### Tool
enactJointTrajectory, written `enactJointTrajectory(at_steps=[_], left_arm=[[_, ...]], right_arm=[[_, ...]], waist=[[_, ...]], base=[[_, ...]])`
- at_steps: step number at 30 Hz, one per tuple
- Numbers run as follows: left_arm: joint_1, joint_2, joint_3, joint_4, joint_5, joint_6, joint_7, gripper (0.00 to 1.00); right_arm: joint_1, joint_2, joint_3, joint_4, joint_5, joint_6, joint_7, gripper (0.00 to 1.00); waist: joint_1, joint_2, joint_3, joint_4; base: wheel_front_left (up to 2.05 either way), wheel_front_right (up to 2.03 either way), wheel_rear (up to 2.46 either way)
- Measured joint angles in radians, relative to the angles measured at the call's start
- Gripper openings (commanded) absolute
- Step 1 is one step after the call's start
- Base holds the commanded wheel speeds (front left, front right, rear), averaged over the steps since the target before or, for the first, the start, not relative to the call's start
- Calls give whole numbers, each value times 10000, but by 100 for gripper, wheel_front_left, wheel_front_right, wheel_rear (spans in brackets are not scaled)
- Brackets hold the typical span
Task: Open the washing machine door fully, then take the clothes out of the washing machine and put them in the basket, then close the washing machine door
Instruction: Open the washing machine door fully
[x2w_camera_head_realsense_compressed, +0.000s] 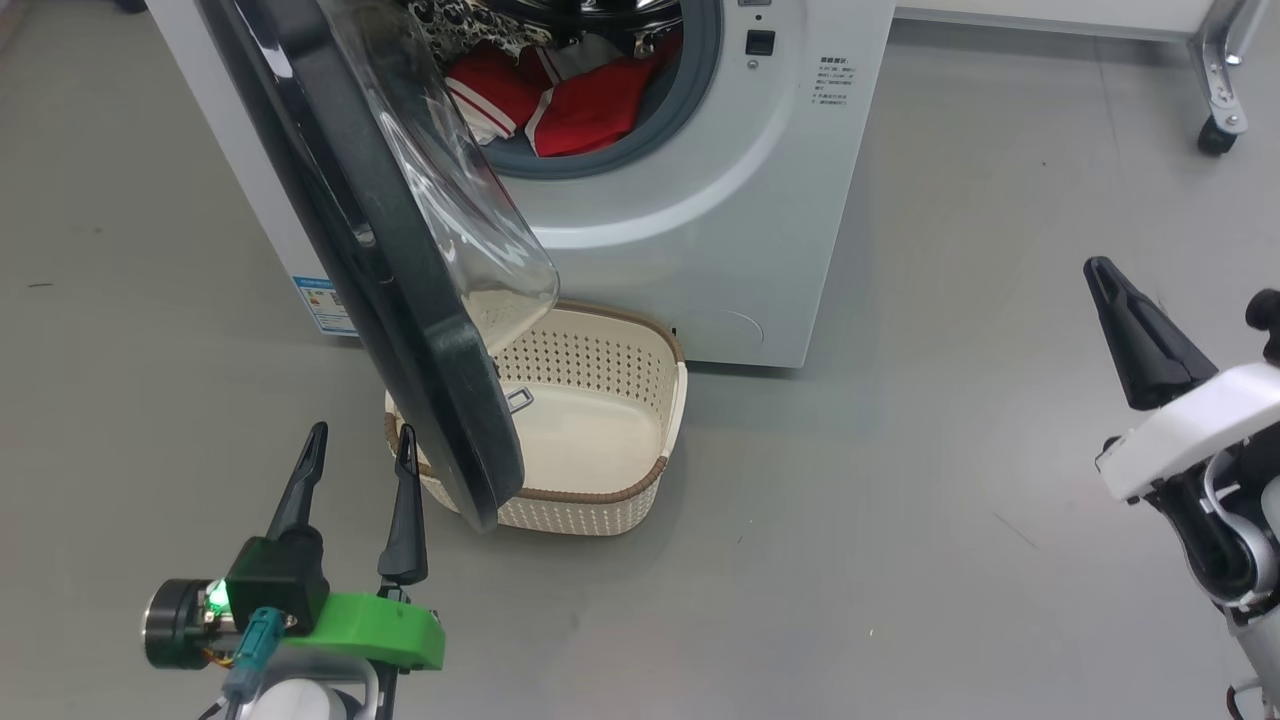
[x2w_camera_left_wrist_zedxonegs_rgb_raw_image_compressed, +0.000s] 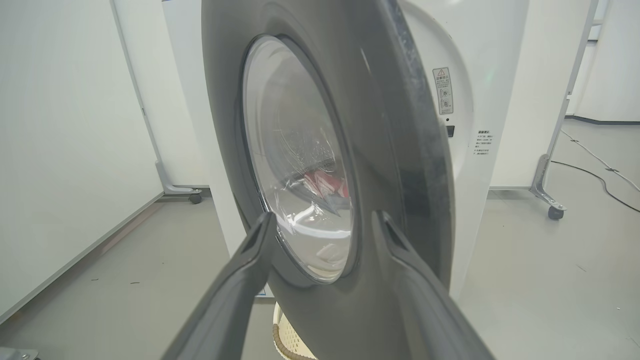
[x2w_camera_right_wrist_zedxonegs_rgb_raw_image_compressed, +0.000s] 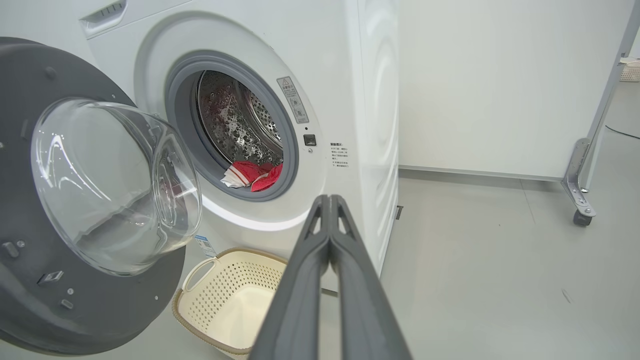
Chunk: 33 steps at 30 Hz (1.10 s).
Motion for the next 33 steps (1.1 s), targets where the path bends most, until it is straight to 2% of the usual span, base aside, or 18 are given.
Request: enactJointTrajectory(at_steps=[6,16,25,26,27,28,33], left_arm=[[61,-2,40,-15,0,0,0,100],[253,0,-31,-19,0,0,0,100],[314,0,-50,123,-46,0,0,100],[319,0,-48,136,-48,0,0,100],[323,0,-46,150,-59,0,0,100],[334,0,-40,165,-59,0,0,100],[439,0,-13,198,-73,0,0,100]], right_arm=[[864,-61,0,82,-579,-119,-909,0],[1757,121,-215,119,-997,-629,-2284,0],[2222,407,-278,102,-1555,-915,-2368,0],[2290,433,-280,104,-1592,-984,-2368,8],[2359,468,-303,104,-1622,-995,-2370,46],[2415,506,-334,104,-1672,-1068,-2370,100],[2460,696,-512,40,-1804,-1158,-2372,100]], waist=[[0,0,-89,-181],[0,0,-133,-389],[0,0,-134,-447],[0,0,-141,-452],[0,0,-150,-456],[0,0,-159,-461],[0,0,-204,-489]], base=[[0,0,0],[0,0,0],[0,0,0],[0,0,0],[0,0,0],[0,0,0],[0,0,0]])
